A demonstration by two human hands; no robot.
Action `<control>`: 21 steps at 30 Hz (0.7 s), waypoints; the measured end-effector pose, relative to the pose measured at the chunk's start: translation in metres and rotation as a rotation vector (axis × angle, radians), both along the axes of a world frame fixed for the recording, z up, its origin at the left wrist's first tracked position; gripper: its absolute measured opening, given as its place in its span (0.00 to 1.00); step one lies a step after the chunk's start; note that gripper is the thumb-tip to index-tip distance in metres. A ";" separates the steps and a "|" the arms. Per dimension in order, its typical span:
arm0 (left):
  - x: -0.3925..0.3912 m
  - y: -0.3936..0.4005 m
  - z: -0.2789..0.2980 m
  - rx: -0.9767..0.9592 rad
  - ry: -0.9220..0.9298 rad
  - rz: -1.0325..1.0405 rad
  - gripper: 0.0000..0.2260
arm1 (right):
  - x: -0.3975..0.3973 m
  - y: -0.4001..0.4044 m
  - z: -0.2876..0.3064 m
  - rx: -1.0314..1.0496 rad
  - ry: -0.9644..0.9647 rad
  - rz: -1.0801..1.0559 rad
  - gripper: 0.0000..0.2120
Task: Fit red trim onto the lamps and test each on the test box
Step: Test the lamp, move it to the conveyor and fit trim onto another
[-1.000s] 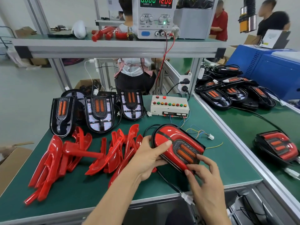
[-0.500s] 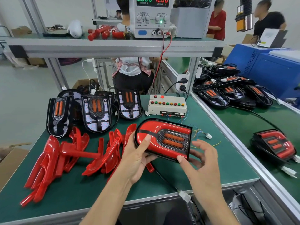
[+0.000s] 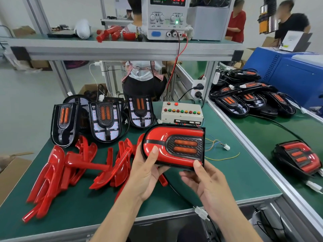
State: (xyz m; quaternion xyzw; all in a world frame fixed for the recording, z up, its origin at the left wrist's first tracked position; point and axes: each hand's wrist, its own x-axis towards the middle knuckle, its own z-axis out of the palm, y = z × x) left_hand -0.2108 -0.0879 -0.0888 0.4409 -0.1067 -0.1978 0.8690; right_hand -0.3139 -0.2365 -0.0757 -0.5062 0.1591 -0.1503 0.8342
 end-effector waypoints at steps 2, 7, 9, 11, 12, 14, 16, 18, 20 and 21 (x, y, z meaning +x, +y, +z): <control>0.000 0.001 0.002 0.004 -0.016 0.009 0.32 | 0.000 0.000 0.000 -0.003 0.005 0.027 0.16; 0.003 0.000 0.003 0.048 -0.087 0.018 0.34 | 0.002 -0.001 -0.003 -0.011 0.014 0.016 0.18; 0.003 -0.001 0.005 0.072 -0.125 0.037 0.36 | 0.003 0.001 -0.003 -0.008 0.000 -0.010 0.17; 0.002 -0.002 0.008 0.144 -0.203 0.056 0.34 | 0.004 0.003 -0.004 0.007 -0.013 -0.031 0.14; 0.002 -0.002 0.009 0.177 -0.239 0.056 0.34 | 0.004 0.004 -0.004 0.019 -0.020 -0.041 0.13; 0.004 -0.001 0.009 0.204 -0.278 0.026 0.33 | 0.004 0.004 -0.004 0.041 -0.039 -0.060 0.13; 0.005 0.002 0.007 0.183 -0.271 -0.019 0.34 | 0.003 0.005 -0.003 0.054 -0.055 -0.066 0.13; 0.004 0.004 0.005 0.184 -0.275 -0.019 0.38 | 0.002 0.005 -0.002 0.063 -0.060 -0.059 0.13; 0.003 0.004 0.004 0.193 -0.289 0.008 0.39 | 0.001 0.005 -0.002 0.065 -0.055 -0.048 0.13; 0.003 0.004 0.003 0.205 -0.300 0.022 0.38 | 0.001 0.005 -0.002 0.067 -0.049 -0.045 0.13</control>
